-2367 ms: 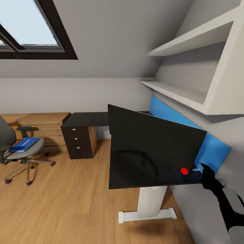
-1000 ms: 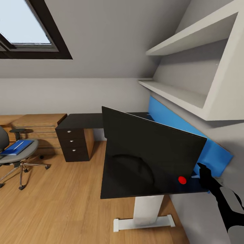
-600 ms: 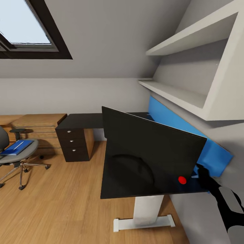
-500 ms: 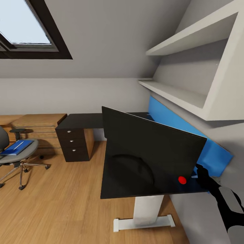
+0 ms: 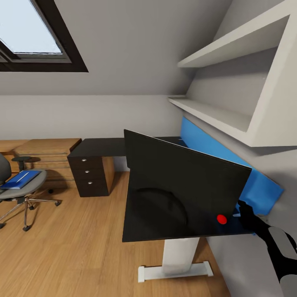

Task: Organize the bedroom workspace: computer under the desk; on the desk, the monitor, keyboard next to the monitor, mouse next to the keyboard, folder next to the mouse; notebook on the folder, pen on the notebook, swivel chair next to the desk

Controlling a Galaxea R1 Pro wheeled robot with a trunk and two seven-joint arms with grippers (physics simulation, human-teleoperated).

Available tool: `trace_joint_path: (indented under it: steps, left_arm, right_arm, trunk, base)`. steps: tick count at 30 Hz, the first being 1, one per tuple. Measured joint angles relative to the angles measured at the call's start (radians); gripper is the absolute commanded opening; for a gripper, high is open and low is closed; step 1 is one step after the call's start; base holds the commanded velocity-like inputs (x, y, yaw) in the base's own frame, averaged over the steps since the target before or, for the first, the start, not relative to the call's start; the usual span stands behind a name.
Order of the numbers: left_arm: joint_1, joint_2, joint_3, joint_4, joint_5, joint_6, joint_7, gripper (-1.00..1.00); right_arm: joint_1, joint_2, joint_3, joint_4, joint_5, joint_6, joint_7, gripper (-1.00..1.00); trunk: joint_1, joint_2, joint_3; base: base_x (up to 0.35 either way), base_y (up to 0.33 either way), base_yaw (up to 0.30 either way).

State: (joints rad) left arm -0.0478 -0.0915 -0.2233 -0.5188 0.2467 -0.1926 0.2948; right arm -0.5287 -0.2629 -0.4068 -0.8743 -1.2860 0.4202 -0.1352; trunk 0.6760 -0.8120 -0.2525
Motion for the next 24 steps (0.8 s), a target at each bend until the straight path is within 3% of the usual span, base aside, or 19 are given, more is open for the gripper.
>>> trace_joint_path:
  steps: [11, 18, 24]
  left_arm:
    - [0.000, 0.000, 0.000, 0.000, 0.000, 0.000, 0.000, 1.00]
    - [0.000, 0.000, 0.000, 0.000, 0.000, 0.000, 0.000, 1.00]
    - [0.000, 0.000, 0.000, 0.000, 0.000, 0.000, 0.000, 1.00]
  right_arm:
    - [0.000, -0.010, 0.001, 0.000, 0.004, 0.014, -0.001, 1.00]
    - [0.000, -0.010, 0.002, -0.001, 0.034, 0.017, -0.001, 1.00]
    - [0.000, -0.009, 0.065, -0.003, 0.043, 0.017, 0.000, 1.00]
  trunk:
    - [0.000, 0.000, 0.000]
    - [0.000, 0.000, 0.000]
    - [0.000, 0.000, 0.000]
  base:
    - [0.000, 0.000, 0.000]
    - [0.000, 0.000, 0.000]
    - [0.000, 0.000, 0.000]
